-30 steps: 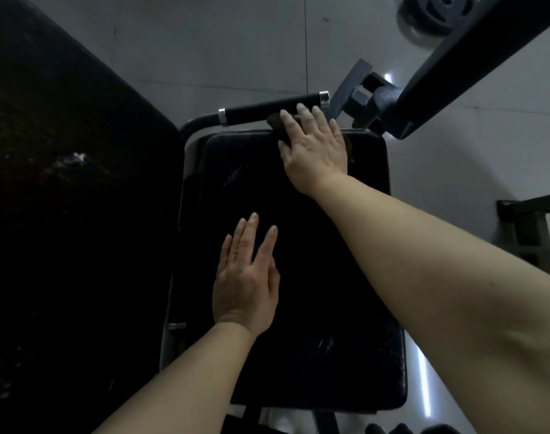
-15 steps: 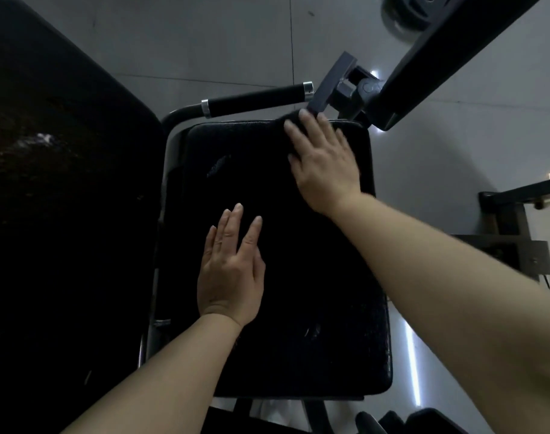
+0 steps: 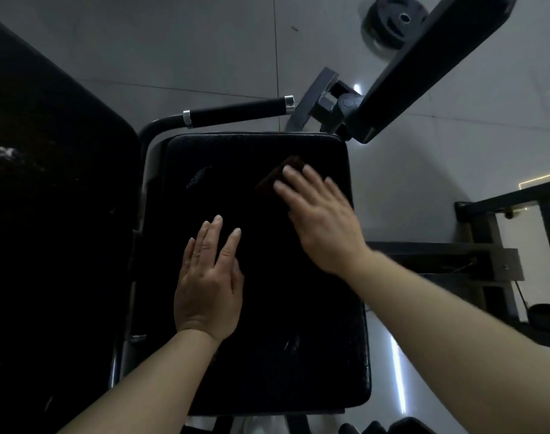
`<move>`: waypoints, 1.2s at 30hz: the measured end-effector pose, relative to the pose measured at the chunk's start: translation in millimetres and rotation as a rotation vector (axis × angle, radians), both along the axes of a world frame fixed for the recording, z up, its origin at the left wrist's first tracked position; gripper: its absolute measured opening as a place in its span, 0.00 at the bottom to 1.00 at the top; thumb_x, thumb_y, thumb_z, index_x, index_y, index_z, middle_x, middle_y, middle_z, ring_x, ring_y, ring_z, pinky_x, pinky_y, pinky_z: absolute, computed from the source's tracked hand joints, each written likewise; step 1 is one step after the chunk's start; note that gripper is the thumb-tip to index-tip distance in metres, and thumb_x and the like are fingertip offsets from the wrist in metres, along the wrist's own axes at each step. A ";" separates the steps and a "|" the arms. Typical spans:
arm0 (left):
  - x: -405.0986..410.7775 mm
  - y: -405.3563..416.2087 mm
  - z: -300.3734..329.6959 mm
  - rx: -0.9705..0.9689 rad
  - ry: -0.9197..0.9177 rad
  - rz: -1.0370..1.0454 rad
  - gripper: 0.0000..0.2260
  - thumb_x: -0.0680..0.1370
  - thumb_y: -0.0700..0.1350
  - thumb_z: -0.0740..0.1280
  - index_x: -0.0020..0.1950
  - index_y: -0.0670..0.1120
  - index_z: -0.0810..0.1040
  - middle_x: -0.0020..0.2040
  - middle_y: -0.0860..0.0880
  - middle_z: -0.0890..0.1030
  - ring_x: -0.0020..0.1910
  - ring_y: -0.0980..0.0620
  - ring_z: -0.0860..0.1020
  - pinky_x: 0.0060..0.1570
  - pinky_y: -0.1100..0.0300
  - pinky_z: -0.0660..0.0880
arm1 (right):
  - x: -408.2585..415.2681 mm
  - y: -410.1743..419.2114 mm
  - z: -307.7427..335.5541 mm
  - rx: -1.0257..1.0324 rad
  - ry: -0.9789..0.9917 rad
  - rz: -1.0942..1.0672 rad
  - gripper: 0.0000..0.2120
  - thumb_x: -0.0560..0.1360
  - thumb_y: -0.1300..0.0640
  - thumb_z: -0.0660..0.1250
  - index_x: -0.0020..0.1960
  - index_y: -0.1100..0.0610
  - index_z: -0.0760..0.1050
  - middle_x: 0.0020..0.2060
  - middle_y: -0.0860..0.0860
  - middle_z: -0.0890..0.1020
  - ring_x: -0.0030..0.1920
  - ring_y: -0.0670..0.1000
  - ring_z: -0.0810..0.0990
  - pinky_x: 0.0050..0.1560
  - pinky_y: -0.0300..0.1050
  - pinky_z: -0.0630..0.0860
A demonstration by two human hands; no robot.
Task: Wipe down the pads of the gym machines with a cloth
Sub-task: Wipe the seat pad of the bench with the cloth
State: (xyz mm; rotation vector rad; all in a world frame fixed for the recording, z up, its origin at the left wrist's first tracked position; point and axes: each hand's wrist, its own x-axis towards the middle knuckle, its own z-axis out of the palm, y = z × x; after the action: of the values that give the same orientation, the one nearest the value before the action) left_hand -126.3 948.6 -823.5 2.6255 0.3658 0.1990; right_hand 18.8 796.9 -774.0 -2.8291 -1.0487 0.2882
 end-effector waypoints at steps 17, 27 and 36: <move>0.5 0.4 3.4 -0.038 0.008 -0.002 0.20 0.80 0.46 0.51 0.71 0.45 0.70 0.75 0.44 0.63 0.76 0.47 0.58 0.75 0.54 0.51 | -98.5 -44.9 -0.9 0.052 0.034 -0.334 0.25 0.80 0.47 0.52 0.75 0.51 0.60 0.77 0.52 0.57 0.77 0.59 0.50 0.70 0.57 0.61; 0.0 -1.4 -0.5 -0.030 -0.030 0.017 0.21 0.80 0.46 0.50 0.71 0.44 0.70 0.74 0.44 0.64 0.75 0.48 0.59 0.74 0.50 0.55 | 26.6 14.2 2.2 -0.003 0.011 -0.453 0.25 0.82 0.50 0.51 0.78 0.46 0.50 0.78 0.48 0.47 0.77 0.52 0.41 0.75 0.52 0.40; 0.6 -0.9 1.9 -0.047 -0.036 0.035 0.21 0.80 0.45 0.49 0.70 0.40 0.69 0.74 0.42 0.65 0.75 0.46 0.60 0.73 0.50 0.55 | -105.8 -30.3 0.4 -0.067 0.019 0.094 0.25 0.79 0.52 0.54 0.75 0.48 0.60 0.76 0.49 0.59 0.77 0.53 0.54 0.74 0.55 0.52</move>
State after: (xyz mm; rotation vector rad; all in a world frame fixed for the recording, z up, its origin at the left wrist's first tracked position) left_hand -125.7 947.7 -821.6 2.5676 0.3992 0.2458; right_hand -87.0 766.6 -773.7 -2.8332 -1.1926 0.3649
